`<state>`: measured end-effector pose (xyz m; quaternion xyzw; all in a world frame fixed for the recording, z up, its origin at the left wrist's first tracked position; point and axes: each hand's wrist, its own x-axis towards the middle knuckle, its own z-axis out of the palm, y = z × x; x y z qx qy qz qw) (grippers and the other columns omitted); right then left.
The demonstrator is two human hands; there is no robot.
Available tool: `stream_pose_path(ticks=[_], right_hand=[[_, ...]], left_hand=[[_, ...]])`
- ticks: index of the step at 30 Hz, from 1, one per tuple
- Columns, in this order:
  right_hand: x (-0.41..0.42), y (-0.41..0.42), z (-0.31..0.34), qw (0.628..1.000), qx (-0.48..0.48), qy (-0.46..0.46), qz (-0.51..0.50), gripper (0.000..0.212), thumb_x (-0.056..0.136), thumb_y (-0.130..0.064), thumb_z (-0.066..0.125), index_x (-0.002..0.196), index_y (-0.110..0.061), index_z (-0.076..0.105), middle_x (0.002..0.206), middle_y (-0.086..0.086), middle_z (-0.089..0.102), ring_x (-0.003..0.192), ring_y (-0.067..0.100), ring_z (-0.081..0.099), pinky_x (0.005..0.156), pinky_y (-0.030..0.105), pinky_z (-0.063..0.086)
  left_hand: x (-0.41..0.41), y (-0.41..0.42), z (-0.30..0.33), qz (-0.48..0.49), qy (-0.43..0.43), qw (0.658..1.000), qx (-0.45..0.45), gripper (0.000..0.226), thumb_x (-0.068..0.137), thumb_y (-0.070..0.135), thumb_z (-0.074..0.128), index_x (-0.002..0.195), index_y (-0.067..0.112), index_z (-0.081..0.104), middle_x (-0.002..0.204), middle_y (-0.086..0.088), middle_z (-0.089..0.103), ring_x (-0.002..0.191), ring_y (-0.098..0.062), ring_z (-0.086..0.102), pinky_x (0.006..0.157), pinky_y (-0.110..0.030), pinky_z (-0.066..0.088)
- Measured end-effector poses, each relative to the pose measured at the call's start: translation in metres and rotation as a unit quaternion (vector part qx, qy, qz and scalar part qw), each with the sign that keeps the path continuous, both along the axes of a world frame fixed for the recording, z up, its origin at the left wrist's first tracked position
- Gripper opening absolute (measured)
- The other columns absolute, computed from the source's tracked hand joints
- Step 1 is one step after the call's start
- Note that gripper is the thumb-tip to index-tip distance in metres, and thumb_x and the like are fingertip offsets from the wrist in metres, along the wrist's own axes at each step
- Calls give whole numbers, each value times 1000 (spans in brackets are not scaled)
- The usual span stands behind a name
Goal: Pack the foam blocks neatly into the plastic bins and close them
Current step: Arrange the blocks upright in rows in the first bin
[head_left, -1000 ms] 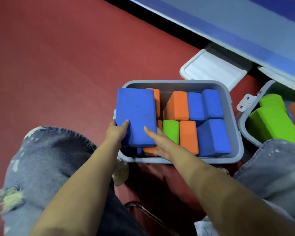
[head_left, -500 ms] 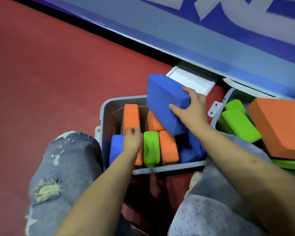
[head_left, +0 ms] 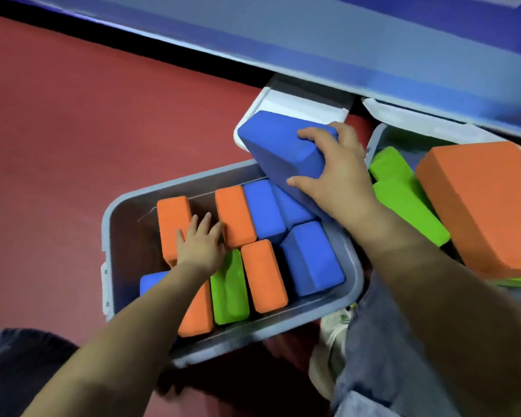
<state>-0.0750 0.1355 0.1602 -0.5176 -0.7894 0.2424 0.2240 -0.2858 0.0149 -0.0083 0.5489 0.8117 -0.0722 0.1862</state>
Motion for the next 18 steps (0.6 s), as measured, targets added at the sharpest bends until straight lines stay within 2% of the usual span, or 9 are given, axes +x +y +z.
stream_pose_path(ticks=[3,6,9,12,14,16,18], right_hand=[[13,13,0,999,24,18,-14,66,68,-21,83,127,-25,55,140,7,34,129,25,35,101,16,24],[26,21,0,998,41,21,-42,65,67,-22,83,126,-24,56,140,8,35,129,27,36,104,22,28],[33,23,-3,998,32,14,-50,64,68,-22,82,126,-26,55,140,7,34,130,26,35,102,19,27],[33,20,-5,999,17,19,-34,64,68,-22,82,126,-26,55,138,6,35,128,24,37,101,18,27],[29,17,-4,999,9,37,-26,65,68,-23,82,126,-27,55,137,4,36,126,20,38,99,12,26],[22,12,-1,998,-10,66,-18,65,68,-24,83,127,-28,55,134,2,37,118,10,40,93,-2,23],[12,7,2,995,-29,91,-3,66,68,-24,83,127,-29,55,131,1,38,110,2,39,88,-9,19]], left_hand=[[3,24,-10,-56,8,998,7,57,96,40,42,149,40,21,161,4,8,148,-27,4,114,-56,13],[6,37,-20,-106,-7,994,-4,61,97,46,39,149,45,9,161,11,2,147,-27,8,114,-57,17],[3,35,-30,-20,-105,994,2,66,98,40,41,152,36,3,161,11,-3,141,-32,28,113,-46,26],[-8,20,-30,74,-125,988,51,64,99,37,41,154,28,8,161,-9,-1,130,-41,41,105,-42,35],[-18,14,-28,87,-88,992,-6,58,100,43,34,152,35,12,159,-14,16,133,-40,39,111,-47,28],[-29,9,-26,92,-51,988,-111,53,99,52,23,150,44,11,147,-11,43,134,-34,40,114,-57,7],[-36,3,-21,110,-46,975,-185,55,94,64,14,147,50,11,140,-6,52,134,-32,40,110,-64,-9]])
